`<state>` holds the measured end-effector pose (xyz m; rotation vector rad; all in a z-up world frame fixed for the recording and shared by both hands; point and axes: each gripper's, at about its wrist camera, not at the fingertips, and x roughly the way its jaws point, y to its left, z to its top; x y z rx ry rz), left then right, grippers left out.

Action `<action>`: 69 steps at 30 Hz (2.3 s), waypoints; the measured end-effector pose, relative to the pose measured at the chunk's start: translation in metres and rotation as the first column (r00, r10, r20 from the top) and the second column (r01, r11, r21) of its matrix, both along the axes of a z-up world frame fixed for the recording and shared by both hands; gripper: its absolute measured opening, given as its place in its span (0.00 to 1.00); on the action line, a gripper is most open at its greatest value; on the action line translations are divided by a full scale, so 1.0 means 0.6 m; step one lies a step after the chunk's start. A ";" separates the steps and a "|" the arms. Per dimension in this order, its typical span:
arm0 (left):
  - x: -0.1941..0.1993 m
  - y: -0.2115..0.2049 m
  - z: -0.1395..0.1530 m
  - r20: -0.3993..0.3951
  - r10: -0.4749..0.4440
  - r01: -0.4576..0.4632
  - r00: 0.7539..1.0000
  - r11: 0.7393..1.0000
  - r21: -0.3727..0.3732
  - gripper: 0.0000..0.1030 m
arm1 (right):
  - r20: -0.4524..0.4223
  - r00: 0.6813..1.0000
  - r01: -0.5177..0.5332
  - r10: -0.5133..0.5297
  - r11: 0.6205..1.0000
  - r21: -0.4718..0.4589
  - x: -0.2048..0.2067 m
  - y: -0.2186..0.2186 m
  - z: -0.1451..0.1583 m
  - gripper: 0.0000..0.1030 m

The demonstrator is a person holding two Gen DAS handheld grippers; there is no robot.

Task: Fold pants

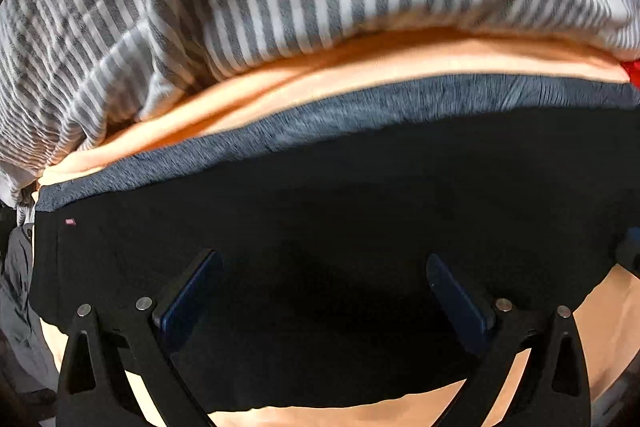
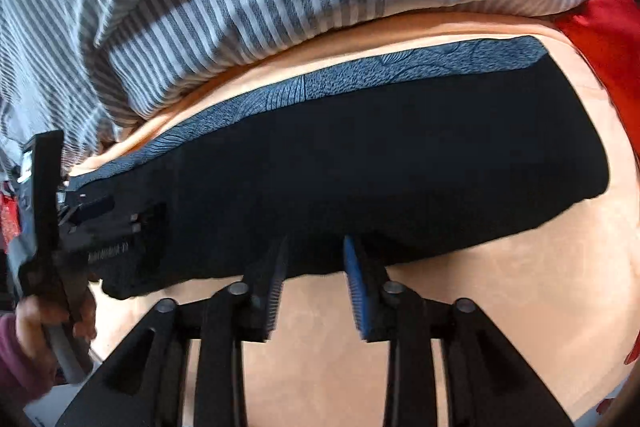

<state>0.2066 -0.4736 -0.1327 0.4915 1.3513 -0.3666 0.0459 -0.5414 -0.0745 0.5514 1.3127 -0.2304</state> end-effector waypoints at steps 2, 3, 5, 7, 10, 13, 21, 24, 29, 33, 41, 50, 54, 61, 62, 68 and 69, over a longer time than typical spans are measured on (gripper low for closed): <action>-0.003 0.000 -0.008 -0.014 0.023 -0.023 1.000 1.000 -0.005 1.00 | -0.027 1.000 0.009 -0.009 1.000 0.007 0.003 -0.004 -0.022 0.44; 0.004 0.006 -0.011 -0.019 0.035 -0.035 0.999 0.999 -0.015 1.00 | -0.030 0.999 0.023 -0.022 1.000 0.013 0.000 -0.005 -0.031 0.44; -0.001 0.013 -0.017 -0.036 0.050 -0.051 0.998 0.998 -0.031 1.00 | 0.000 0.999 0.052 -0.052 0.998 0.034 -0.007 -0.003 -0.033 0.49; 0.006 0.017 -0.018 -0.049 0.057 -0.059 0.997 0.997 -0.041 1.00 | 0.022 0.997 0.074 -0.076 0.995 0.068 -0.012 -0.004 -0.035 0.53; 0.007 0.016 -0.016 -0.045 0.052 -0.053 0.998 0.998 -0.035 1.00 | 0.006 0.998 0.058 -0.059 0.996 0.066 -0.013 -0.001 -0.030 0.53; -0.003 0.006 -0.014 -0.044 0.057 -0.058 0.997 0.998 -0.026 1.00 | -0.012 0.997 0.074 -0.073 0.993 0.090 -0.032 -0.014 -0.024 0.53; -0.020 0.006 0.011 -0.062 0.048 -0.050 0.997 0.998 -0.037 1.00 | -0.022 0.985 0.174 -0.172 0.971 0.167 -0.069 -0.027 -0.021 0.53; -0.026 -0.012 0.030 -0.058 0.022 -0.025 0.998 0.998 -0.054 1.00 | 0.039 0.970 0.225 -0.241 0.946 0.232 -0.096 -0.050 -0.015 0.53; -0.058 -0.067 0.057 -0.062 0.014 -0.019 0.998 0.995 -0.094 1.00 | 0.127 0.919 0.327 -0.372 0.903 0.279 -0.155 -0.113 -0.016 0.53; -0.084 -0.127 0.076 -0.040 -0.026 0.020 0.999 0.991 -0.129 1.00 | 0.173 0.838 0.456 -0.517 0.838 0.298 -0.213 -0.180 -0.023 0.53; -0.119 -0.244 0.070 0.011 -0.052 0.053 0.999 0.988 -0.142 1.00 | 0.203 0.719 0.549 -0.665 0.722 0.422 -0.264 -0.258 -0.061 0.53; -0.146 -0.303 0.047 0.029 0.007 -0.003 1.000 0.993 -0.121 1.00 | 0.283 0.684 0.486 -0.673 0.709 0.511 -0.212 -0.286 -0.089 0.55; -0.129 -0.307 0.070 0.096 0.065 -0.053 0.993 0.990 -0.127 1.00 | 0.291 0.671 0.454 -0.682 0.688 0.567 -0.188 -0.289 -0.095 0.55; -0.104 -0.350 0.019 0.080 0.070 -0.065 0.994 0.995 -0.070 1.00 | 0.225 0.706 0.426 -0.671 0.656 0.623 -0.174 -0.292 -0.106 0.36; -0.108 -0.351 0.015 0.103 0.066 -0.056 0.992 0.994 -0.097 1.00 | 0.210 0.703 0.428 -0.680 0.640 0.638 -0.176 -0.293 -0.110 0.28; -0.106 -0.361 0.028 0.091 0.062 -0.051 0.994 0.992 -0.115 1.00 | 0.233 0.699 0.371 -0.676 0.621 0.690 -0.168 -0.288 -0.084 0.19; -0.104 -0.360 0.040 0.117 0.090 -0.075 0.989 0.990 -0.123 1.00 | 0.243 0.701 0.361 -0.671 0.627 0.691 -0.164 -0.285 -0.075 0.19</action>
